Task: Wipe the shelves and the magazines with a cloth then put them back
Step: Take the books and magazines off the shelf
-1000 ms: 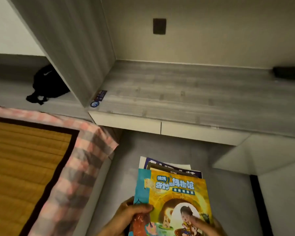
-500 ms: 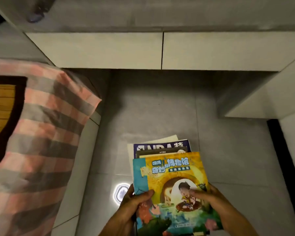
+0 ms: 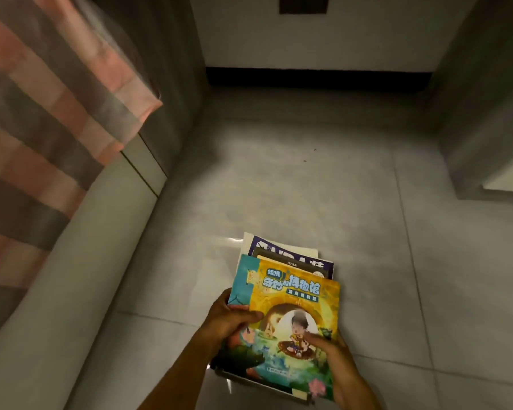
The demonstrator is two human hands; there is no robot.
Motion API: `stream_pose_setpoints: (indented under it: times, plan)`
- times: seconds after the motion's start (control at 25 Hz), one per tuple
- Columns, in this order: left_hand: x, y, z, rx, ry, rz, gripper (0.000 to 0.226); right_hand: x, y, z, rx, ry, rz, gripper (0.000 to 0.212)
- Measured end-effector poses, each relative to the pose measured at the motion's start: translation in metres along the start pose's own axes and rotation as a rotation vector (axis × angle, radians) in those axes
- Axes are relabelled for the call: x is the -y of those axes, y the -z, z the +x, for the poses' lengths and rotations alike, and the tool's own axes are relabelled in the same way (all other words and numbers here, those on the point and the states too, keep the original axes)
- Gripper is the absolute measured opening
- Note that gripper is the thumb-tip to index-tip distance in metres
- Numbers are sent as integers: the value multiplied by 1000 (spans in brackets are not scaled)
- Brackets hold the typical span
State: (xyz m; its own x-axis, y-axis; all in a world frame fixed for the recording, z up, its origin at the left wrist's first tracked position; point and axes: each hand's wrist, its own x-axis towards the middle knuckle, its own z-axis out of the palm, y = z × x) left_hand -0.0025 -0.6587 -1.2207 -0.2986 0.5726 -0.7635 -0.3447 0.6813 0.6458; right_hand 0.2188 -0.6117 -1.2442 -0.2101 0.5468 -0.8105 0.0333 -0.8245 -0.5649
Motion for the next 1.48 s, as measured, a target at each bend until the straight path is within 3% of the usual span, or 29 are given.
stream_pose_setpoints:
  times: [0.08,0.28,0.36,0.48,0.6,0.68,0.8,0.92,1.04,1.2,1.48]
  plan:
    - [25,-1,18,-1,1,-7,62,-9,5,22,4,-3,-54,62]
    - [65,-1,40,-4,55,-78,80,-13,14,45,-28,45,-148,45]
    - [68,-3,44,-115,-1,119,70,-16,15,51,-81,42,-195,38]
    - [72,-13,42,-269,-116,639,92,-14,17,62,-263,36,-260,27]
    - [74,-32,34,-185,-180,734,114,-12,22,61,-389,71,-309,24]
    - [78,-36,36,-172,-152,737,114,-12,21,59,-380,77,-369,24]
    - [64,-40,29,-282,-99,624,110,-4,9,53,-359,75,-452,26]
    - [-10,-55,-14,-258,-331,358,83,36,-8,19,-461,282,-439,55]
    - [-126,-60,-98,-241,-530,282,59,131,-47,-68,-474,548,-285,66]
    - [-305,-70,-248,-338,-731,254,60,316,-101,-254,-402,865,-203,70]
    - [-621,-91,-555,-253,-1123,139,66,598,-149,-592,-162,1198,-119,62]
